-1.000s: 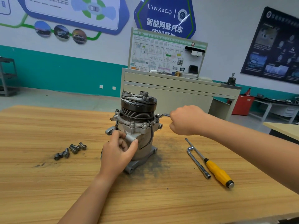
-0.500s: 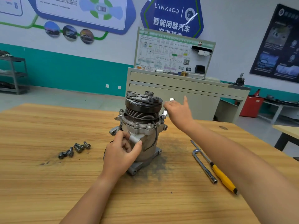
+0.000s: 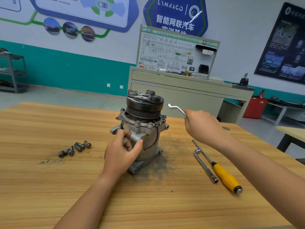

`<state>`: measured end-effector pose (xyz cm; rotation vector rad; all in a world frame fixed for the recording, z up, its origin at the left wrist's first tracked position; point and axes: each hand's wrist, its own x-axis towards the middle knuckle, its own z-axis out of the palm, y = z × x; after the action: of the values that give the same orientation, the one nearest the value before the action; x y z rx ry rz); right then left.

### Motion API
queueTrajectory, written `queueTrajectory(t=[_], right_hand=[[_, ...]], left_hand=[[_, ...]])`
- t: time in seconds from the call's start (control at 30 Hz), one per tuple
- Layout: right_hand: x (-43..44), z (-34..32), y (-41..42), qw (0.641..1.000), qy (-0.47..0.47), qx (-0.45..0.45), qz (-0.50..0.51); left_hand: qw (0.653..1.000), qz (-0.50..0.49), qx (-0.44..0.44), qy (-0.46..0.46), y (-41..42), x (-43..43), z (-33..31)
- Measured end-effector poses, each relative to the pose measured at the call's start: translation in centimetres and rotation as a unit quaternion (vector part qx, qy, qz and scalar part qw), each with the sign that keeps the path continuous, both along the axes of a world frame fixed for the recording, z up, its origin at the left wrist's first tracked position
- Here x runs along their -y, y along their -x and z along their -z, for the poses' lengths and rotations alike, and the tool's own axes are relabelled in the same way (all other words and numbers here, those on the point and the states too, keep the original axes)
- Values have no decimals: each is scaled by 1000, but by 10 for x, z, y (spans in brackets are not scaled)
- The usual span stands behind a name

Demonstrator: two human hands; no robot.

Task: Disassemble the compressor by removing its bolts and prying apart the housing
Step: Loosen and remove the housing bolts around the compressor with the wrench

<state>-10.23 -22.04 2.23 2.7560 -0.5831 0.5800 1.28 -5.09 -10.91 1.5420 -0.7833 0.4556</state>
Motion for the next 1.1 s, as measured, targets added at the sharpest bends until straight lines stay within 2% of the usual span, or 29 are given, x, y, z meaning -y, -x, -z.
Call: queueTrajectory(t=[0.2,0.33,0.43,0.6,0.73,0.83,1.1], right_hand=[[-29,-10,0,984,105,-140,31],[-50,-23,-7,949,214,-226,43],[-54,-28,-11,932,248,-261,37],[-23,-34,-6,938,212,-274,27],[-5,-33,-24,941,191,-271,65],[4,-30,-49,955,175,-229,78],[30,-5,-97,978,171,-117,9]], left_hand=[[1000,-1,1,-2,1,-1,-1],[1000,-4,-2,-6,1,0,-1],[1000,-1,-5,-6,2,0,-1],[1000,-1,-15,-7,2,0,-2],[1000,-3,-12,-9,2,0,-2],[1000,0,-10,-8,1,-1,-1],[1000,3,-1,4,2,-2,-3]])
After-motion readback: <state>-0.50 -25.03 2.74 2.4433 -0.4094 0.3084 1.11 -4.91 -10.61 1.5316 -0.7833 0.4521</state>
